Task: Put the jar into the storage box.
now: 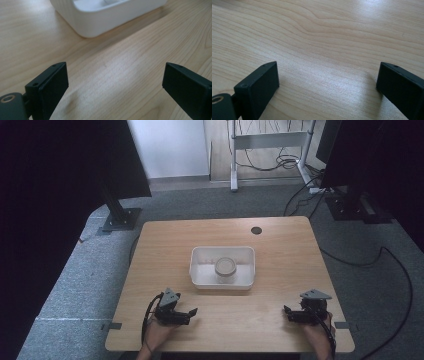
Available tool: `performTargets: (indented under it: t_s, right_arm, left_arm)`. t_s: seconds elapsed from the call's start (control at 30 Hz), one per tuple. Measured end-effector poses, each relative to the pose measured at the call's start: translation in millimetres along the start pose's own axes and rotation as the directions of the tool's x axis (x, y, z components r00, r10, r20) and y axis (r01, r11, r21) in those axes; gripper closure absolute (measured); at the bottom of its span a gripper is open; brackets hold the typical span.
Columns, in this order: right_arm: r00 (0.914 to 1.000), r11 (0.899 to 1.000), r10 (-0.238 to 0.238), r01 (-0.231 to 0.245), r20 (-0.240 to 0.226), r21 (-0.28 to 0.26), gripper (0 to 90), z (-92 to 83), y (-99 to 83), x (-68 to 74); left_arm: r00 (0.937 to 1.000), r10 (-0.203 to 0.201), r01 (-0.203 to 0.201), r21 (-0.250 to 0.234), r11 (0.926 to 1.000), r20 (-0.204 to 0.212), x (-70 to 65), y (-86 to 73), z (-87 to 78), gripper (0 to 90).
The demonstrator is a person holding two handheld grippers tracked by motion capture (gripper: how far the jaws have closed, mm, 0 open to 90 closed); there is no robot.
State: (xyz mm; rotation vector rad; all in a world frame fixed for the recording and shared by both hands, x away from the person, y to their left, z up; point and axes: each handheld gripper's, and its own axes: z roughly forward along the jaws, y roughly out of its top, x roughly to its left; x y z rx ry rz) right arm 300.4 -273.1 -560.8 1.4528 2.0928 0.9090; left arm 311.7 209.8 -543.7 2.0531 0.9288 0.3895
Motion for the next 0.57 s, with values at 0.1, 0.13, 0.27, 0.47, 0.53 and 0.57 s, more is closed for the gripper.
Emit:
performTargets:
  t_s: [0.1,0.13,0.27,0.47,0.53,0.57]
  right_arm:
    - [1.0,1.0,0.0,0.0,0.0,0.0,4.0,-0.1,-0.1,0.1]
    - [1.0,1.0,0.0,0.0,0.0,0.0,4.0,-0.1,-0.1,0.1]
    - [1.0,1.0,0.0,0.0,0.0,0.0,4.0,-0.1,-0.2,0.1]
    - [1.0,1.0,0.0,0.0,-0.001,0.0,4.0,-0.2,-0.2,0.2]
    - [1.0,1.0,0.0,0.0,0.0,0.0,4.0,-0.2,-0.2,0.2]
    - [1.0,1.0,0.0,0.0,-0.001,0.0,4.0,-0.2,-0.2,0.2]
  left_arm:
    - [0.9999,0.001,-0.001,0.029,0.9996,-0.01,-0.7,-3.0,1.4,6.4]
    - [0.9999,0.002,-0.001,0.037,0.9993,-0.014,-0.9,-3.8,1.9,6.4]
    - [0.9998,0.007,-0.006,0.065,0.9979,-0.018,-2.0,-6.0,4.1,6.5]
    - [0.9995,0.02,-0.017,0.098,0.9951,-0.026,-3.8,-6.9,6.0,6.5]
    - [0.9994,0.021,-0.018,0.105,0.9943,-0.027,-4.0,-7.2,6.9,6.5]
    - [0.9993,0.023,-0.02,0.107,0.9941,-0.03,-4.3,-7.1,7.0,6.5]
